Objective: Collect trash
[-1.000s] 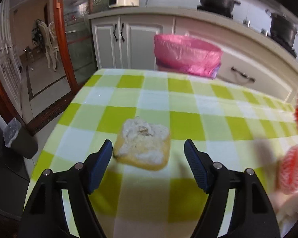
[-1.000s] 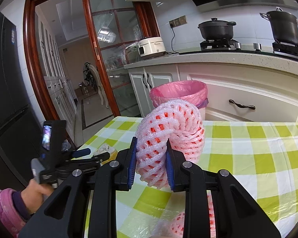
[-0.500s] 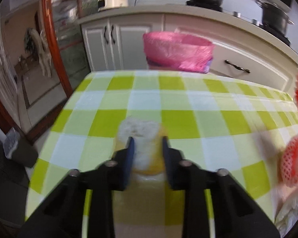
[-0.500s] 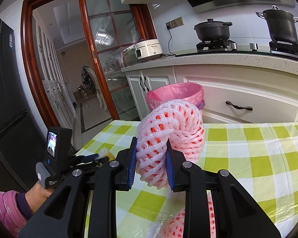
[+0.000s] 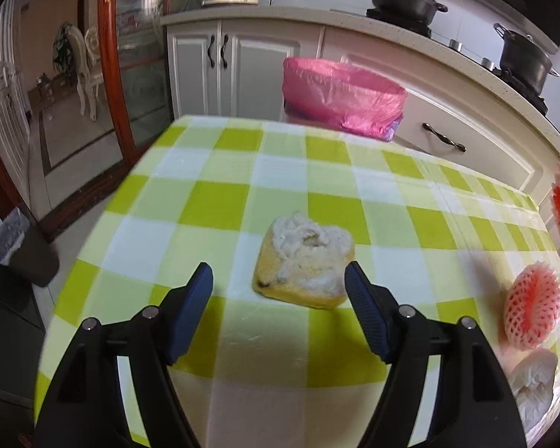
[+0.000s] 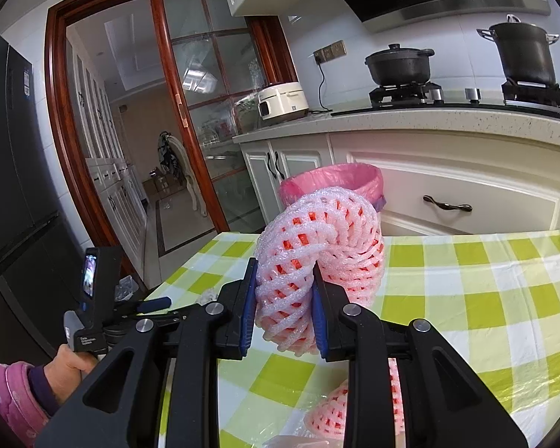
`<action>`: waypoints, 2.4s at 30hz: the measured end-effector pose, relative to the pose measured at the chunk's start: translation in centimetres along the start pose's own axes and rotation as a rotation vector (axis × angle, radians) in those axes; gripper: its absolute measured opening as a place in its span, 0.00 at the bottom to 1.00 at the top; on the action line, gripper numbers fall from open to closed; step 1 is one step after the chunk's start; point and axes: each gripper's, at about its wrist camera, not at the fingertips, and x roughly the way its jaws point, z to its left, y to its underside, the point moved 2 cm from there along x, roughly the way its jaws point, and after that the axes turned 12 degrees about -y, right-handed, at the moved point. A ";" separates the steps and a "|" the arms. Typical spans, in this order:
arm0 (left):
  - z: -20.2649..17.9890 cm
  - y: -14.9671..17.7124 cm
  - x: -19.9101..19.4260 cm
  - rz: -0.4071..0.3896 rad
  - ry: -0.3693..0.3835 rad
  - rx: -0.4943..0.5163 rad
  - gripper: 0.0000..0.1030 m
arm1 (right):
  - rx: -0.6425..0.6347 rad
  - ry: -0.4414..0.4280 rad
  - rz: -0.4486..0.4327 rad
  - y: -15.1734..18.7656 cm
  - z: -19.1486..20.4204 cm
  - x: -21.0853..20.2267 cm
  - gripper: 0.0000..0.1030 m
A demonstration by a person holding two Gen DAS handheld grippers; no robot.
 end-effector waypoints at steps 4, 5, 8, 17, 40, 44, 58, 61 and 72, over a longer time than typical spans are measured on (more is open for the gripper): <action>-1.5 -0.4 1.5 0.023 0.013 0.022 0.74 | 0.005 -0.005 0.001 -0.2 -0.4 0.4 0.26; -2.1 -0.5 2.1 0.032 0.012 0.031 0.74 | 0.007 -0.003 0.001 -0.2 -0.6 0.4 0.26; -3.0 -0.6 3.6 0.058 -0.001 0.041 0.73 | 0.018 0.008 -0.005 -0.3 -1.4 0.2 0.26; -5.1 -0.3 0.3 -0.038 -0.018 0.134 0.56 | 0.019 0.017 -0.017 -0.3 -1.3 -1.0 0.26; -6.4 -3.4 -16.5 -0.417 0.089 -0.034 0.58 | -0.151 0.038 -0.031 -3.8 1.1 -1.8 0.26; -6.5 -5.8 -15.9 -0.428 0.097 -0.054 0.59 | -0.168 0.027 -0.026 -5.2 0.3 -0.2 0.26; -8.2 -17.4 -8.3 -0.444 0.098 -0.029 0.60 | -0.229 -0.053 0.026 -13.9 -5.3 9.1 0.26; -8.7 -20.7 -6.1 -0.459 0.096 -0.014 0.61 | -0.224 -0.058 0.042 -15.7 -7.7 12.0 0.26; -10.8 -30.0 3.5 -0.427 0.140 -0.004 0.64 | -0.121 -0.114 0.056 -19.3 -15.6 21.4 0.27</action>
